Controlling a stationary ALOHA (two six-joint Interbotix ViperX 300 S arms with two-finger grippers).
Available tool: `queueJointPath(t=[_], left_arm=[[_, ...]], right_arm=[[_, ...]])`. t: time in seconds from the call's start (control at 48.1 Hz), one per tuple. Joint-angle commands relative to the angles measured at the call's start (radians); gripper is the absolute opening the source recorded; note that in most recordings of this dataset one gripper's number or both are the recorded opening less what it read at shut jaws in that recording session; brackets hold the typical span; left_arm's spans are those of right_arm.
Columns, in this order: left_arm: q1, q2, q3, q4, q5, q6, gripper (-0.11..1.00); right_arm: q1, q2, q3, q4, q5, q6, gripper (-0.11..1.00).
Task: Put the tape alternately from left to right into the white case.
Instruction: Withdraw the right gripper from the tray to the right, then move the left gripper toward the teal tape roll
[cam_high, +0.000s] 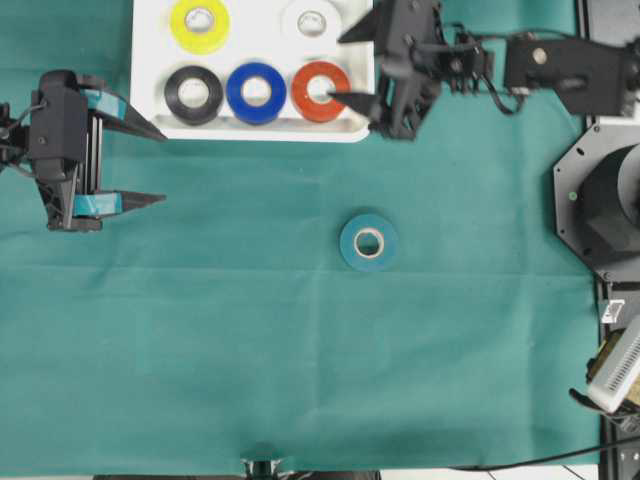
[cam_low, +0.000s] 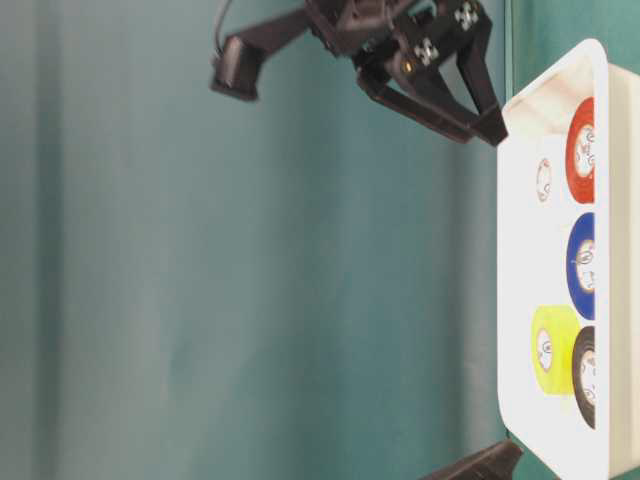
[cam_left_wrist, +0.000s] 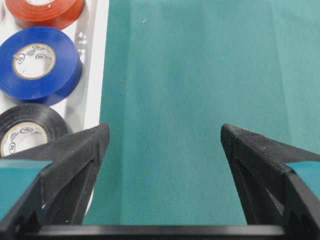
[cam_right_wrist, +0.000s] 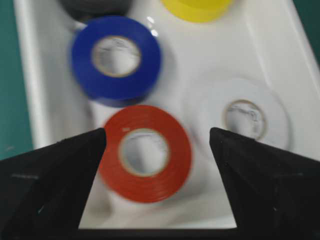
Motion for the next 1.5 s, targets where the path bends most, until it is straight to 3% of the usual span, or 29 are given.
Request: queueJointPath(t=[0.0,0.146,0.499,1.143,1.351,1.476], left_arm=[[-0.002,-0.015,-0.008,0.0,-0.005,0.002,0.95],[-0.002,-0.018,-0.006,0.0,-0.005,0.002,0.95],[-0.003,-0.017,-0.018,0.0,-0.005,-0.003,0.95],[-0.054,0.156,-0.184,0.0,-0.005,-0.009,0.95],[-0.074,0.229,-0.267,-0.003,0.009,-0.057,0.94],[-0.08,0.272,-0.327,-0.003,0.049,-0.132,0.94]], right_arm=[[0.028,-0.049,0.012,-0.002,-0.02,0.002,0.84],[0.066,-0.084,0.052,-0.002,-0.025,0.002,0.84],[0.069,-0.095,0.069,-0.002,-0.025,0.002,0.84],[0.069,-0.084,0.071,-0.002,-0.021,0.002,0.84],[0.069,-0.077,0.069,-0.002,-0.02,0.002,0.84],[0.069,-0.078,0.071,-0.002,-0.02,0.002,0.84]])
